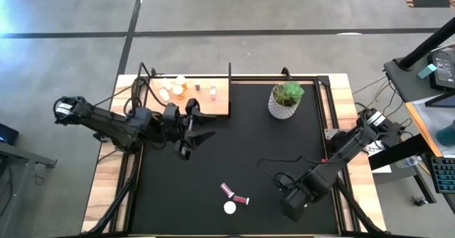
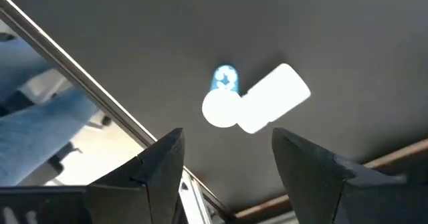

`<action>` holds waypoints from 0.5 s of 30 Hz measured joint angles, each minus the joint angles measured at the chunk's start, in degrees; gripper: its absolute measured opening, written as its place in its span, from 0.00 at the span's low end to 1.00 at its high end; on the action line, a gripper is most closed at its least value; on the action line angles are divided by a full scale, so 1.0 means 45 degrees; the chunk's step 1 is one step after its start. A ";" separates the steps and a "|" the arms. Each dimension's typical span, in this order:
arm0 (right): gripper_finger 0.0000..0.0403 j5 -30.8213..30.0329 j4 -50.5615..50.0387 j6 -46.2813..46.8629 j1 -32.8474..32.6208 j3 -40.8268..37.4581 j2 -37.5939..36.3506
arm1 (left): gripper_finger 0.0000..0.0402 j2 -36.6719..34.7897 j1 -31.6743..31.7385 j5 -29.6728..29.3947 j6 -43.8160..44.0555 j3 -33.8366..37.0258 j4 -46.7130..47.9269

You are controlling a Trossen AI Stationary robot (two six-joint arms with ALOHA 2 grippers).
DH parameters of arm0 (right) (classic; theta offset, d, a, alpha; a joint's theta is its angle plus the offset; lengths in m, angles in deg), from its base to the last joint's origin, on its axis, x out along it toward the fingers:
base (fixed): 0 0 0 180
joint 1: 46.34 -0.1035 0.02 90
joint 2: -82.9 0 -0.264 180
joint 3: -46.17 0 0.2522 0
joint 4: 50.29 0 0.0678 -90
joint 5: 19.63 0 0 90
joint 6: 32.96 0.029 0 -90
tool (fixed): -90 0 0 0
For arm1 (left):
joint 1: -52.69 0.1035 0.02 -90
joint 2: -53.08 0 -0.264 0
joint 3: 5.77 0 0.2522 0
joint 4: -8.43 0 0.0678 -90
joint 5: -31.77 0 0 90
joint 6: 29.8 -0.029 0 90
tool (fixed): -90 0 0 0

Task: Pick and place medicine bottles onto shelf by color
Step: Put the right blue pill bottle on the shelf aligned with the other blue pill bottle

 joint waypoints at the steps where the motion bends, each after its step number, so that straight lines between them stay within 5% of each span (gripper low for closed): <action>1: 0.54 0.0000 0.0370 0.0063 0.0000 -0.0263 -0.0070 | 0.51 0.0013 0.0000 0.0000 0.0000 0.0000 0.0009; 7: 0.54 0.0096 0.2682 0.0602 0.0000 -0.1714 -0.0332 | 0.51 0.0009 0.0000 -0.0019 0.0002 0.0010 -0.0001; 15: 0.54 0.0214 0.2822 0.0758 -0.0066 -0.2434 -0.0035 | 0.51 0.0009 0.0005 -0.0089 -0.0007 0.0015 -0.0006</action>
